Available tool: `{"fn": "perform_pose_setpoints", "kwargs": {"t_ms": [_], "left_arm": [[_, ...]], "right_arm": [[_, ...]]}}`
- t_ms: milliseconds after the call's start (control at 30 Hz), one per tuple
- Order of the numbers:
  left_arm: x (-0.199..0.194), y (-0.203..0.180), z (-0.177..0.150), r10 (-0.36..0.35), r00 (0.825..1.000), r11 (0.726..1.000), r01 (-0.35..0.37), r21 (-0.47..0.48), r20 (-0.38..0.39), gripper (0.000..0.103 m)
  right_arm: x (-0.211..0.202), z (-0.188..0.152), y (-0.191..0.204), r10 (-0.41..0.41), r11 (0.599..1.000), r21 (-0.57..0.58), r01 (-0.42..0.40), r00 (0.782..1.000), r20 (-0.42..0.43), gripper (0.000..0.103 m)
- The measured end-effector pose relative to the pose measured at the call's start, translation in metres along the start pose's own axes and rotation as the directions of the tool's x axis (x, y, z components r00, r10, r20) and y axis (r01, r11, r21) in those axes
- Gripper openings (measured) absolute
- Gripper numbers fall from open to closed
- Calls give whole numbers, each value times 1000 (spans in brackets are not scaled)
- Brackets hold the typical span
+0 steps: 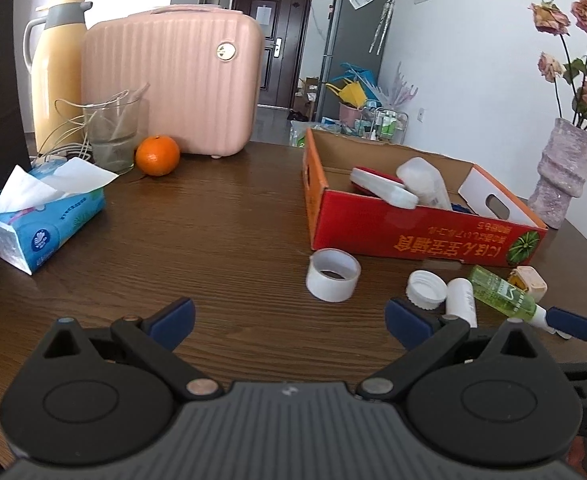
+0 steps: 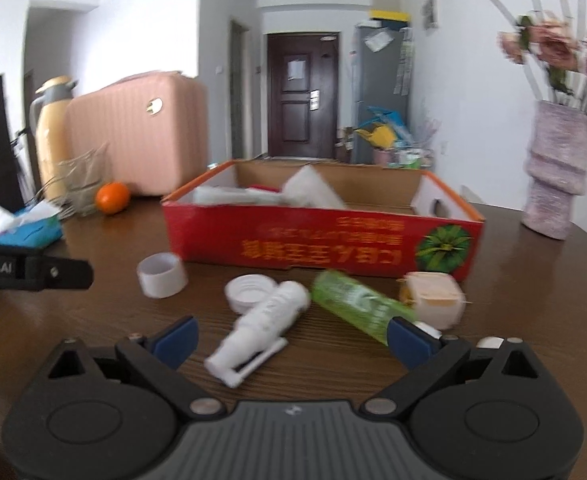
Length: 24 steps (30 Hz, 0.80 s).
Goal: Organize rigid objects
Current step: 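Grasp the white lotion tube with the right tool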
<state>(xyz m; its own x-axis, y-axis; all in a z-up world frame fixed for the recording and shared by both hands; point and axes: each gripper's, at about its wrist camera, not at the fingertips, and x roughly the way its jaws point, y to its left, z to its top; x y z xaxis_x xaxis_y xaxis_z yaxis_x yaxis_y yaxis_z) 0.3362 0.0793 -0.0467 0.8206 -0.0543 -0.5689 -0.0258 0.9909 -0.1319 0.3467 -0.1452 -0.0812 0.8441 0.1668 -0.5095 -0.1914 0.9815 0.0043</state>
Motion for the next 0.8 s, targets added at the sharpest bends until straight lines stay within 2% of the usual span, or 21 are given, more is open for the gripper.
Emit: {"fn": "perform_pose_setpoints", "kwargs": {"t_ms": [200, 367, 600, 733, 800], "left_arm": [[0, 3, 2, -7, 1000, 1000, 7, -10, 0, 103], [0, 3, 1, -5, 1000, 1000, 5, -9, 0, 103], [0, 3, 1, -12, 1000, 1000, 12, -11, -4, 103], [1, 2, 1, -10, 1000, 1000, 10, -11, -6, 103], [2, 3, 1, -9, 1000, 1000, 9, -12, -7, 103]], "right_arm": [[20, 3, 8, 21, 1000, -1, -21, 999, -50, 90], [41, 12, 8, 1, 1000, 29, 1, 997, -77, 79], [58, 14, 0, 3, 997, 76, 7, 992, -128, 56], [60, 13, -5, 12, 995, 100, 1, 991, -133, 54], [60, 12, -6, 15, 994, 106, -1, 991, -130, 49]]}}
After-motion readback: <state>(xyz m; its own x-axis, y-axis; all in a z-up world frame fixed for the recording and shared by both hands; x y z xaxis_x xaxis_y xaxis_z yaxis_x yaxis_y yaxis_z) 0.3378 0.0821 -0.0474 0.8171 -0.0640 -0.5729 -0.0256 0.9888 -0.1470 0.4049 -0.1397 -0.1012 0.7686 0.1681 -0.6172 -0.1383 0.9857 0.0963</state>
